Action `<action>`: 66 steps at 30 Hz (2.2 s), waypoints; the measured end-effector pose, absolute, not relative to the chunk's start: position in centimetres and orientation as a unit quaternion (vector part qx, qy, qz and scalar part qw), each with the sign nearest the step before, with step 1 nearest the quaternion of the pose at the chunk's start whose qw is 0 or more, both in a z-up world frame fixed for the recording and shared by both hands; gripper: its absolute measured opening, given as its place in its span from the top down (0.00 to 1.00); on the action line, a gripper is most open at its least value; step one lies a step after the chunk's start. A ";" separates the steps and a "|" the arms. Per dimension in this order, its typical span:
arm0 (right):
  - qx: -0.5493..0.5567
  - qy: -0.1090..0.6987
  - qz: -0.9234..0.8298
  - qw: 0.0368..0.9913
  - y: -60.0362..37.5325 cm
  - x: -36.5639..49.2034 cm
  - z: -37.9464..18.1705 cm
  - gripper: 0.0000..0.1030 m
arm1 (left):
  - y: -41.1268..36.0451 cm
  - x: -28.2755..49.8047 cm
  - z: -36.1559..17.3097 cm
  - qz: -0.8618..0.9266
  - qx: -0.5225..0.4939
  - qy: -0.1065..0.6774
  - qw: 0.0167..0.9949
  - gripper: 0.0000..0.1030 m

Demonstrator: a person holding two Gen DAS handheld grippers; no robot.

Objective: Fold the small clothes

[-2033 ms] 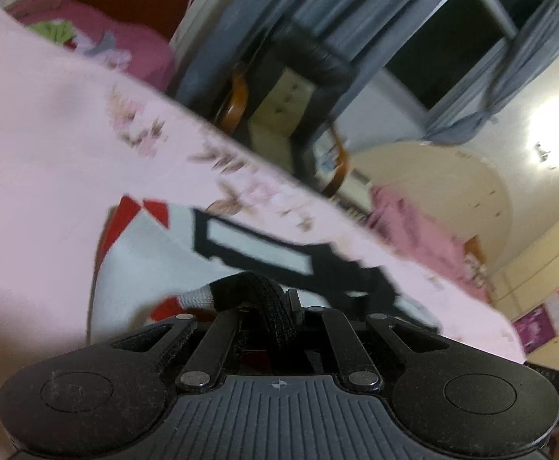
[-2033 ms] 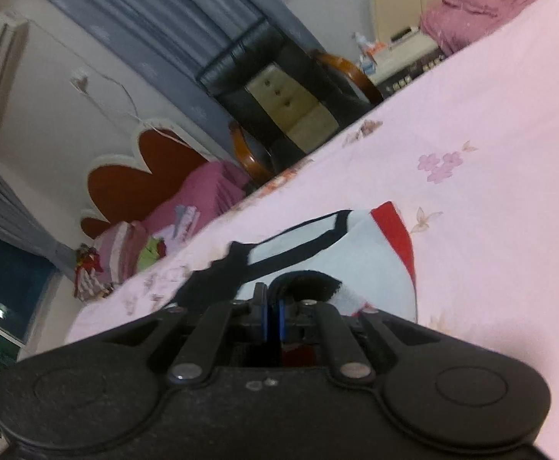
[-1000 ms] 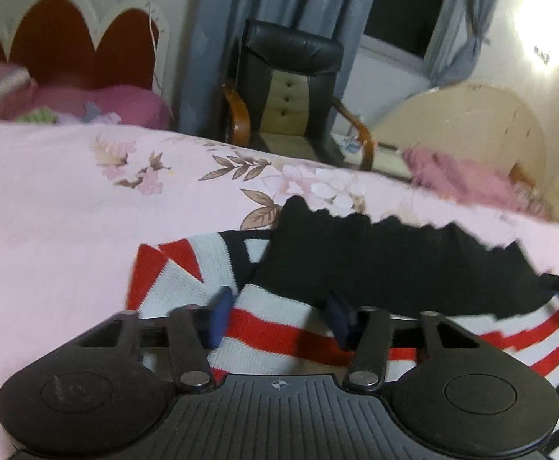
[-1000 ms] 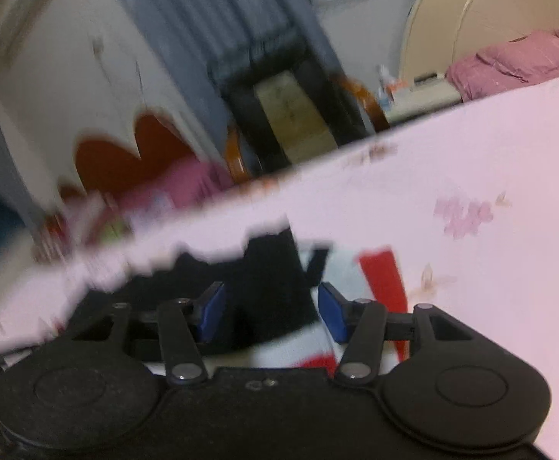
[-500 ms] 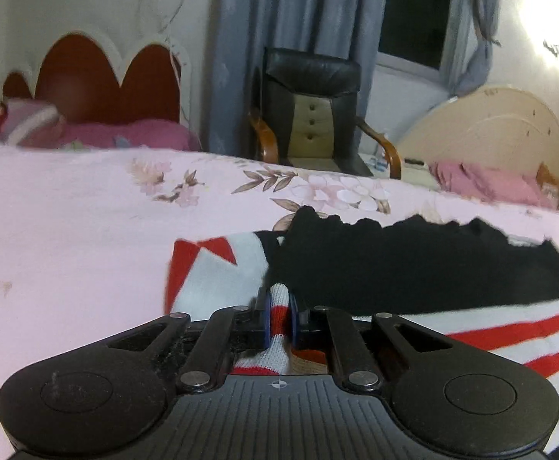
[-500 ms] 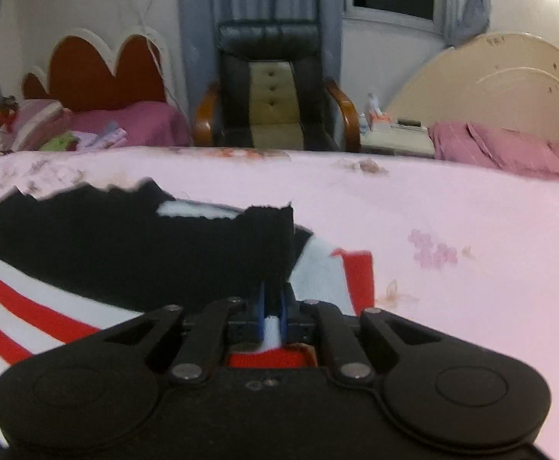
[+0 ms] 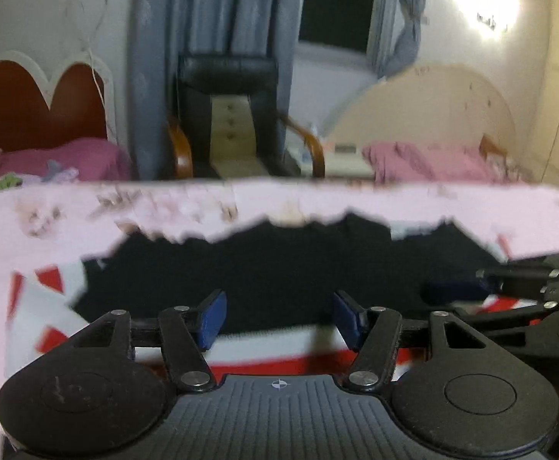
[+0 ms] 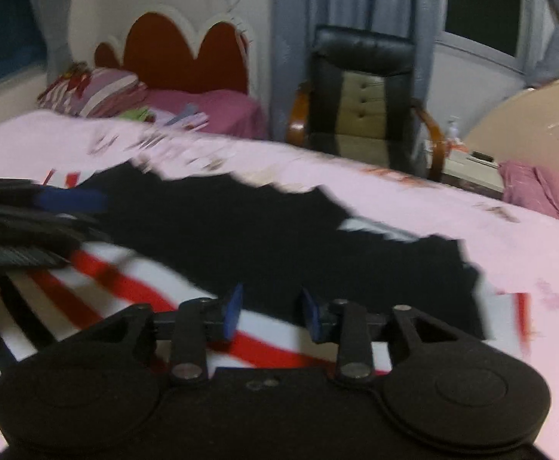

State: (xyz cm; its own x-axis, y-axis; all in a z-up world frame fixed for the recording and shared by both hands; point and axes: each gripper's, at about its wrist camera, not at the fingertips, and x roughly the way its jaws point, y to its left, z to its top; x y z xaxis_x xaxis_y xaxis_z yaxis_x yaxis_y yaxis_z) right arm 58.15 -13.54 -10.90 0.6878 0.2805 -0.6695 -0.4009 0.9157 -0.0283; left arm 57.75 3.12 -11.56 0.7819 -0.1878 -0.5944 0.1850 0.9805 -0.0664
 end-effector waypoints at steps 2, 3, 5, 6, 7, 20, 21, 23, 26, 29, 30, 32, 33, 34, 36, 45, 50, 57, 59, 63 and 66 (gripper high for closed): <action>-0.116 0.339 0.184 0.915 -13.2 57.5 -11.1 0.60 | 4.2 57.1 -12.2 -0.088 0.007 0.315 0.945 0.41; -0.133 0.336 0.181 0.914 -13.7 57.1 -11.2 0.55 | 5.4 56.7 -12.2 -0.082 0.001 0.313 0.946 0.41; -0.135 0.340 0.161 0.917 -16.4 56.9 -11.1 0.51 | 8.9 55.4 -12.4 -0.046 0.000 0.309 0.950 0.41; -0.123 0.347 0.143 0.919 -18.6 56.8 -11.0 0.51 | 10.9 54.6 -12.5 -0.040 -0.005 0.303 0.952 0.41; -0.109 0.355 0.123 0.920 -21.1 56.5 -11.0 0.51 | 12.6 54.0 -12.7 -0.042 -0.011 0.299 0.953 0.41; -0.073 0.338 0.160 0.924 -16.5 51.9 -9.7 0.59 | 2.6 50.4 -10.7 -0.106 0.031 0.278 0.954 0.41; -0.080 0.343 0.164 0.922 -15.8 51.7 -10.1 0.59 | 2.2 50.4 -11.1 -0.106 0.018 0.289 0.951 0.41; -0.083 0.349 0.168 0.918 -14.8 51.3 -10.9 0.58 | 2.3 50.1 -12.2 -0.098 0.006 0.301 0.949 0.41; -0.104 0.337 0.169 0.920 -15.6 50.1 -11.4 0.56 | 4.1 48.6 -12.6 -0.084 0.009 0.291 0.953 0.41; -0.124 0.339 0.146 0.921 -18.6 49.1 -11.1 0.55 | 7.5 47.4 -13.0 -0.043 0.018 0.299 0.953 0.41; -0.120 0.343 0.129 0.923 -20.3 49.2 -11.0 0.52 | 9.1 46.7 -13.1 -0.033 0.013 0.299 0.954 0.41; -0.091 0.352 0.103 0.926 -24.2 48.5 -11.0 0.52 | 11.9 45.0 -13.2 -0.016 0.009 0.294 0.956 0.41; -0.070 0.353 0.101 0.927 -26.3 47.9 -10.9 0.52 | 12.6 44.5 -13.2 -0.020 0.011 0.291 0.957 0.43; -0.072 0.352 0.096 0.928 -26.7 47.6 -10.9 0.52 | 12.7 44.3 -13.1 -0.022 0.012 0.290 0.957 0.43; -0.109 0.350 0.082 0.927 -25.9 47.2 -10.8 0.53 | 12.0 44.7 -12.5 -0.006 0.012 0.298 0.954 0.43; -0.091 0.342 0.147 0.924 -16.5 44.6 -10.2 0.57 | 2.3 43.0 -11.3 -0.077 0.026 0.290 0.954 0.42; -0.121 0.349 0.140 0.919 -15.3 43.4 -11.6 0.55 | 3.6 42.0 -13.0 -0.047 0.041 0.311 0.948 0.42; -0.077 0.367 0.064 0.925 -24.8 42.2 -11.4 0.53 | 11.0 40.3 -13.1 0.015 0.004 0.321 0.947 0.42; -0.087 0.367 0.066 0.924 -24.6 42.0 -11.5 0.53 | 10.6 40.7 -13.0 0.018 0.016 0.326 0.945 0.42; -0.094 0.355 0.050 0.929 -23.7 42.1 -10.1 0.62 | 10.1 40.8 -12.1 0.052 0.031 0.327 0.943 0.42; -0.077 0.377 0.042 0.922 -25.2 42.6 -11.3 0.66 | 10.8 41.0 -12.8 0.051 0.010 0.335 0.941 0.42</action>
